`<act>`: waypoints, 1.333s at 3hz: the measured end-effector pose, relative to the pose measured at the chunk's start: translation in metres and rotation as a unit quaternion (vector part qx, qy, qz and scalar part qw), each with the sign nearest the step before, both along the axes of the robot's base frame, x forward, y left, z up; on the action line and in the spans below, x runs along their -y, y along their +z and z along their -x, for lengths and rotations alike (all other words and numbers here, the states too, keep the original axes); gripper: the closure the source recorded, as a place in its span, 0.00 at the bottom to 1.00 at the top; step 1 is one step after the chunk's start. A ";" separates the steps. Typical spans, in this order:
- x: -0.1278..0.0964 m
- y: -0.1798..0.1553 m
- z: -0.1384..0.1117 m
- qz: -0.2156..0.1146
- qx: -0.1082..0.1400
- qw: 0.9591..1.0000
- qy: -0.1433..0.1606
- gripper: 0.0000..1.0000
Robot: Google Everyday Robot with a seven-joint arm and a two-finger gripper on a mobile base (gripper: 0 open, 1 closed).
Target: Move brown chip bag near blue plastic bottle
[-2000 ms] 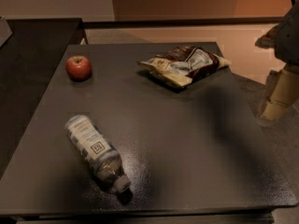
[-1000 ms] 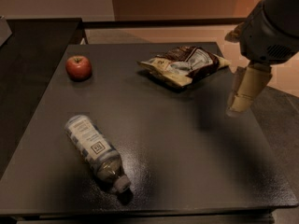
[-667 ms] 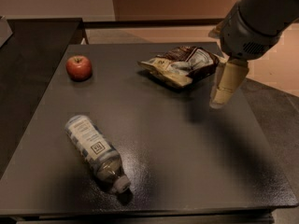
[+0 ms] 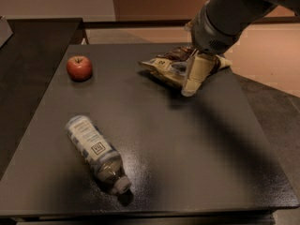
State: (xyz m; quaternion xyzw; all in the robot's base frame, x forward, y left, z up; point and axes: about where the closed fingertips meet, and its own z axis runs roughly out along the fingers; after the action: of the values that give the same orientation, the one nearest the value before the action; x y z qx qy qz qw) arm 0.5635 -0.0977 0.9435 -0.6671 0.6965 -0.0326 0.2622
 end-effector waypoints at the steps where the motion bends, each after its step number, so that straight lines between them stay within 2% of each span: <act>1: -0.020 -0.010 -0.024 -0.007 0.018 1.000 -0.001 0.00; 3: -0.029 -0.029 -0.069 -0.007 0.025 0.999 -0.028 0.00; 4: -0.027 -0.040 -0.079 -0.005 0.016 0.999 -0.041 0.00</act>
Offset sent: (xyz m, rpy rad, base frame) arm 0.0834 0.0372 -0.0331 0.0291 -0.0685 -0.0599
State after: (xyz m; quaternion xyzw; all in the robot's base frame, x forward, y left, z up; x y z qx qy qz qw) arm 0.6427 -0.0712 0.9034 -0.6361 0.7191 -0.0508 0.2751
